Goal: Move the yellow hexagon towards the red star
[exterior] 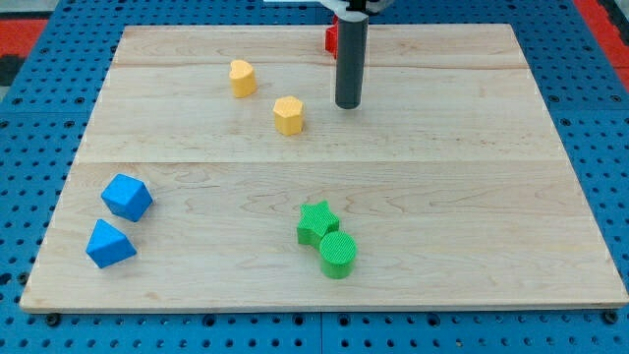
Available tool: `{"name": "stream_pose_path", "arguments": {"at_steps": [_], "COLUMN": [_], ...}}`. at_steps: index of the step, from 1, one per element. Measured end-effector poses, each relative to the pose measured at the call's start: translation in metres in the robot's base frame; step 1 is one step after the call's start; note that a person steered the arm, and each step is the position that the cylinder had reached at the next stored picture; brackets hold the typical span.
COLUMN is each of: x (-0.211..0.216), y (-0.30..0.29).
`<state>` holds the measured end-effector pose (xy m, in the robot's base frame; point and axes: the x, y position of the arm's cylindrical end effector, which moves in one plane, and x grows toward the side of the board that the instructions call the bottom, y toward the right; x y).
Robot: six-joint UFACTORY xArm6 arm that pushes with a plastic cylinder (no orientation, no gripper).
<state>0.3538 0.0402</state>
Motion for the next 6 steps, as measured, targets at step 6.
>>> {"name": "stream_pose_path", "arguments": {"at_steps": [6], "x": [-0.01], "y": [-0.04]}}
